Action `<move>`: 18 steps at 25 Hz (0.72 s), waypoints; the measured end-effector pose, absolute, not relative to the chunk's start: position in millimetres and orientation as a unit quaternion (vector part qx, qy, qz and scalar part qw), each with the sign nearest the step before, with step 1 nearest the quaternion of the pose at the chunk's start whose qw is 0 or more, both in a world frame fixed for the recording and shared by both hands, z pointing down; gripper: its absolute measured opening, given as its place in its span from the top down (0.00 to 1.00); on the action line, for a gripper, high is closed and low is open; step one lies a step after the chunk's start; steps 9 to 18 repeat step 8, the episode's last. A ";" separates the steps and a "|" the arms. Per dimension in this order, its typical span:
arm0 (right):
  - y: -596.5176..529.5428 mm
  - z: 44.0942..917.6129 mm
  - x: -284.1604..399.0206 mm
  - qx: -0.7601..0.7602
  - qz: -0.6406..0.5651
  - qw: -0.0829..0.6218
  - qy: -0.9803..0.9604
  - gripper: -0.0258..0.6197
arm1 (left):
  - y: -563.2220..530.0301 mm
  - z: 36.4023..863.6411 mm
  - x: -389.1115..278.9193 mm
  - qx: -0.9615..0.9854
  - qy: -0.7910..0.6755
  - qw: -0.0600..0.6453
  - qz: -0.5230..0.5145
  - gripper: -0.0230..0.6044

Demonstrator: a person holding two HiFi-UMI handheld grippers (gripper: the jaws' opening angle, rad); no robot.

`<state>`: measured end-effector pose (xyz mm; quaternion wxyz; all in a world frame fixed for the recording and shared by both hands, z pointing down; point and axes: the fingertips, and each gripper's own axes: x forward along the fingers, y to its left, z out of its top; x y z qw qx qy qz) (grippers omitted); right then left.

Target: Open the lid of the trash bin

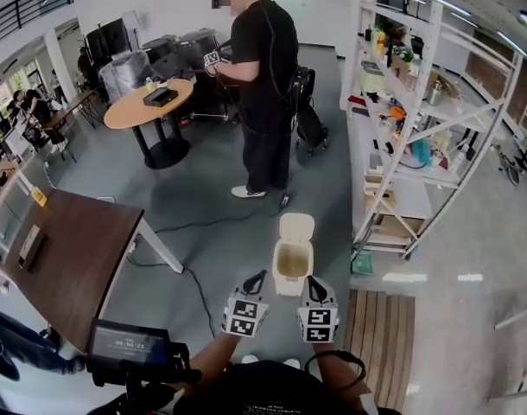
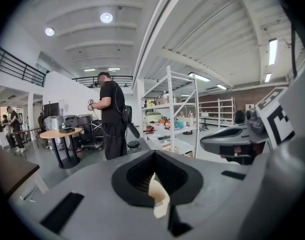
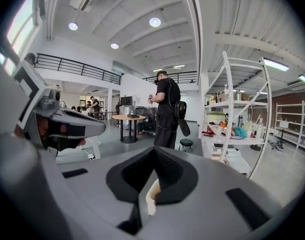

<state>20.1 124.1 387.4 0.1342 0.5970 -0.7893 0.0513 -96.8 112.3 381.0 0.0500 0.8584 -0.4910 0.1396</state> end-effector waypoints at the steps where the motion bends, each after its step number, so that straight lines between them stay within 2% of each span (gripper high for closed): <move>1: 125.5 388.3 19.7 0.598 0.053 0.136 -0.788 0.96 | 111.9 380.7 -97.6 0.858 -0.492 0.050 0.138 0.97; 18: 121.3 386.5 18.3 0.589 0.053 0.131 -0.795 0.96 | 110.8 373.1 -91.1 0.858 -0.493 0.062 0.129 0.97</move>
